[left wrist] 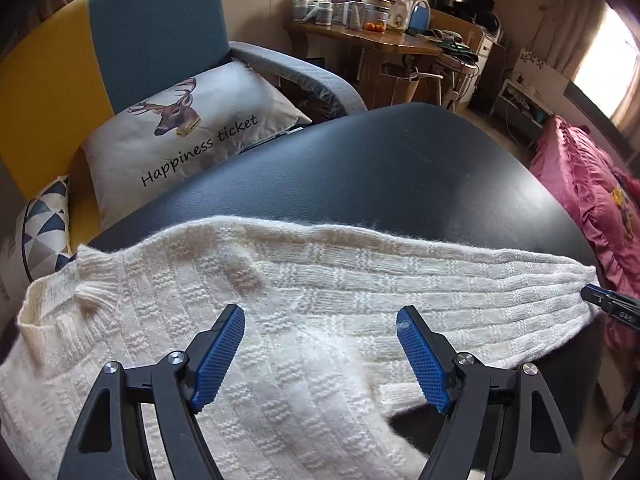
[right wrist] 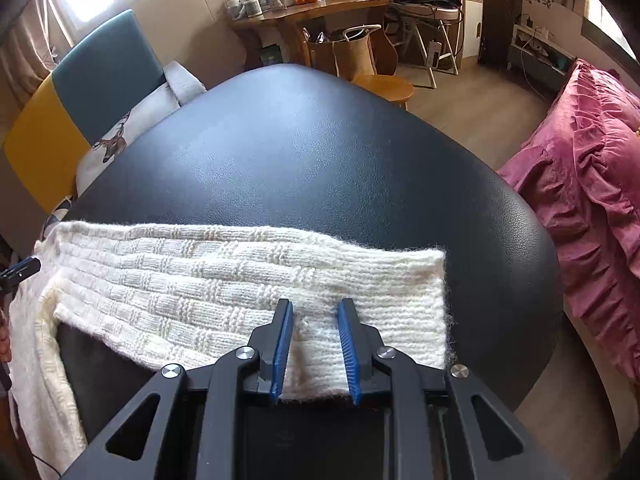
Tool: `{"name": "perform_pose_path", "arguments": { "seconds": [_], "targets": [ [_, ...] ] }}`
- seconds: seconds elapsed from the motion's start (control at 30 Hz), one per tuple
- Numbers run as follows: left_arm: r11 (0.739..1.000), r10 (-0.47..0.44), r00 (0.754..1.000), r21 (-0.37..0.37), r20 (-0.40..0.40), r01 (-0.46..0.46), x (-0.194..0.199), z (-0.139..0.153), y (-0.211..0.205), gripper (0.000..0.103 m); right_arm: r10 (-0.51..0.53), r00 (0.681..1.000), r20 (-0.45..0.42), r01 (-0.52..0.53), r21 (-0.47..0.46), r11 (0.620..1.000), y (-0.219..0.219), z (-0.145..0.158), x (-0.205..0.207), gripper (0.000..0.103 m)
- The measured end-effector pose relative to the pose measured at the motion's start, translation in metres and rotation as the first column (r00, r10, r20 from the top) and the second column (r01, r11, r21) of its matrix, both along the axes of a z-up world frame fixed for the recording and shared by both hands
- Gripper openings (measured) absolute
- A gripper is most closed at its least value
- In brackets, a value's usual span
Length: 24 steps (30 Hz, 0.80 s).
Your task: Fold clothes
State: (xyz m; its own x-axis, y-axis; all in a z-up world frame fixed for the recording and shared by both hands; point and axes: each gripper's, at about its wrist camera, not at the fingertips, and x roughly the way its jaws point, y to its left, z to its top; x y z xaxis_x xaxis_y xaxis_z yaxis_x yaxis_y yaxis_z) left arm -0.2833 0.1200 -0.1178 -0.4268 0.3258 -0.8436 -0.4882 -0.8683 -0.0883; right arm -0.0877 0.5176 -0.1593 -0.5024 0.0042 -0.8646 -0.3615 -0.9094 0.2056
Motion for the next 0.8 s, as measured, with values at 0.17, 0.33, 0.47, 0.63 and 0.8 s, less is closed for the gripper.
{"name": "perform_pose_path", "arguments": {
  "seconds": [0.17,0.33,0.47,0.63,0.8],
  "targets": [
    [0.998,-0.056,0.996,-0.021,-0.064,0.055,-0.011,0.021,-0.032,0.079,0.067,0.993,-0.101,-0.07,-0.033,0.997,-0.015,0.027,0.005,0.026],
    [0.958,-0.268,0.961,-0.123,-0.063,0.259,-0.018,0.034,-0.004,0.077,0.12,0.993,-0.006,-0.12,0.062,0.991,-0.028,0.023,-0.005,0.026],
    [0.908,-0.397,0.917,-0.166,-0.038,0.386,-0.021,0.028,0.036,0.075,0.119,0.991,0.052,-0.125,0.119,0.985,-0.027,0.016,-0.012,0.026],
    [0.852,-0.479,0.873,-0.188,0.096,0.488,-0.032,-0.004,0.079,0.027,0.124,0.978,0.17,-0.157,0.193,0.969,-0.026,0.002,-0.025,0.026],
    [0.869,-0.441,0.887,-0.183,0.134,0.46,-0.046,-0.031,0.094,0.013,0.115,0.977,0.18,-0.152,0.21,0.966,-0.017,-0.002,-0.043,0.027]
  ]
}}
